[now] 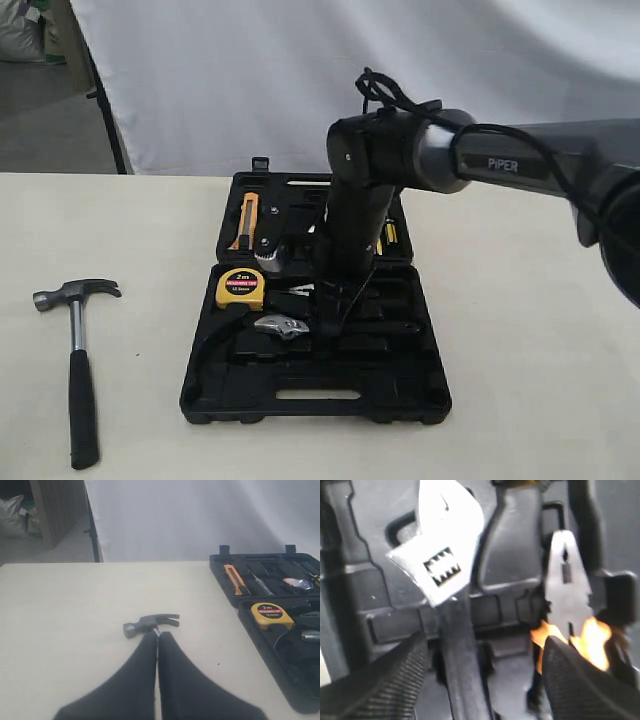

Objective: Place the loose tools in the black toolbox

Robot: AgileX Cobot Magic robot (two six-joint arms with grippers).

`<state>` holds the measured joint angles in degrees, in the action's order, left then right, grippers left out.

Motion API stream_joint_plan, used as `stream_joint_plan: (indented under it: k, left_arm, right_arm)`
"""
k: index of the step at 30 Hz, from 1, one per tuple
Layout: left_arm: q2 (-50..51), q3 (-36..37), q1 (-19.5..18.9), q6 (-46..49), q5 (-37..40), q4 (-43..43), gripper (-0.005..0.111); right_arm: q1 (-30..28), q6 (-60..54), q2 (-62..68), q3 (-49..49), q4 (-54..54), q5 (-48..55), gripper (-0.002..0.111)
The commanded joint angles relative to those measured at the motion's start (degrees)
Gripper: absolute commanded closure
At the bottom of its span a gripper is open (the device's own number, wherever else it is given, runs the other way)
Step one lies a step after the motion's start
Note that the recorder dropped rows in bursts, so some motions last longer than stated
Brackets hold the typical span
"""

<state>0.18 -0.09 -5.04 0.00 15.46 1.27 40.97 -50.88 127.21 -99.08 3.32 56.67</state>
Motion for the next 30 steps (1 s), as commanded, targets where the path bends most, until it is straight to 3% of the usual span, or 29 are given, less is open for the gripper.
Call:
stream_joint_plan:
  k: [1, 7, 15, 30]
  left_arm:
    - [-0.18, 0.09, 0.30, 0.00, -0.04, 0.46, 0.106]
    - [-0.18, 0.09, 0.30, 0.00, -0.04, 0.46, 0.106]
    - [-0.18, 0.09, 0.30, 0.00, -0.04, 0.46, 0.106]
    - [-0.18, 0.09, 0.30, 0.00, -0.04, 0.46, 0.106]
  right_arm:
    - [-0.66, -3.11, 1.75, -0.18, 2.59, -0.51, 0.046]
    - [-0.66, -5.66, 3.81, -0.18, 2.59, -0.89, 0.051]
    - [-0.66, -5.17, 3.81, -0.18, 2.72, -0.64, 0.108]
    - [-0.66, -3.10, -0.46, -0.18, 2.72, 0.23, 0.109]
